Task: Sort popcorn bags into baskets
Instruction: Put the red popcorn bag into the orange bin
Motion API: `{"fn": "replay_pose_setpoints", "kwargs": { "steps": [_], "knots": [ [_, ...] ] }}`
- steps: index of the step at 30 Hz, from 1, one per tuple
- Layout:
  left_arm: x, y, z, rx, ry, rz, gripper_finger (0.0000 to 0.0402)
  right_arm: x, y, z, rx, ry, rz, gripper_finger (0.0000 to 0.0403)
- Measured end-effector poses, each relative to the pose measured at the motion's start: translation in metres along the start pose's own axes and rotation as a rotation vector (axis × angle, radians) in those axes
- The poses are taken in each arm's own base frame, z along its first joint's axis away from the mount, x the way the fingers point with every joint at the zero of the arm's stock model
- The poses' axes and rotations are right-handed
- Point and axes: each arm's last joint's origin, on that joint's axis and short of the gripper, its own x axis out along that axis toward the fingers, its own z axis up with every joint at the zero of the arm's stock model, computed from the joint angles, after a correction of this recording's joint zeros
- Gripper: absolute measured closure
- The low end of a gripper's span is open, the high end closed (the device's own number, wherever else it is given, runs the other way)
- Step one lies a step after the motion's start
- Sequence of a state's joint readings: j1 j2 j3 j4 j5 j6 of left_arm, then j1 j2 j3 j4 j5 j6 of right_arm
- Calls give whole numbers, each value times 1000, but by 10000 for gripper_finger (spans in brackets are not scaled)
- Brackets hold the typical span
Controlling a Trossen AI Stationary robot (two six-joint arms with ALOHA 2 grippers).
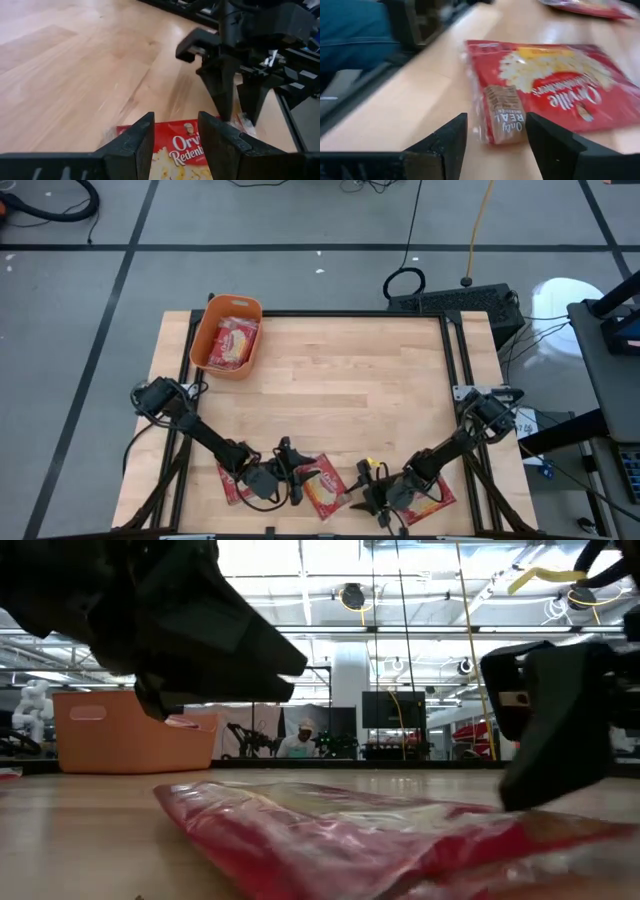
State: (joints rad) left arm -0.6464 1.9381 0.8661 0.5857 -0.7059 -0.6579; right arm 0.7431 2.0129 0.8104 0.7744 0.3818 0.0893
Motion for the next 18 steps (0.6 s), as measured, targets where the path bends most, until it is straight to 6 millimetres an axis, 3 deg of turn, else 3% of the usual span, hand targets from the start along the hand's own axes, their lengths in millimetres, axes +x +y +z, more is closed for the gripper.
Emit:
{"fn": "replay_pose_setpoints", "kwargs": {
  "steps": [4, 12, 18],
  "knots": [
    [0, 2, -3, -3, 21, 17, 247, 3, -10, 0, 29, 1, -88, 223],
    [0, 2, -3, -7, 24, 19, 247, 11, -40, -2, 118, 36, -198, 295],
    [0, 2, -3, -6, 24, 20, 247, 14, -52, -3, 123, 49, -200, 357]
  ]
}}
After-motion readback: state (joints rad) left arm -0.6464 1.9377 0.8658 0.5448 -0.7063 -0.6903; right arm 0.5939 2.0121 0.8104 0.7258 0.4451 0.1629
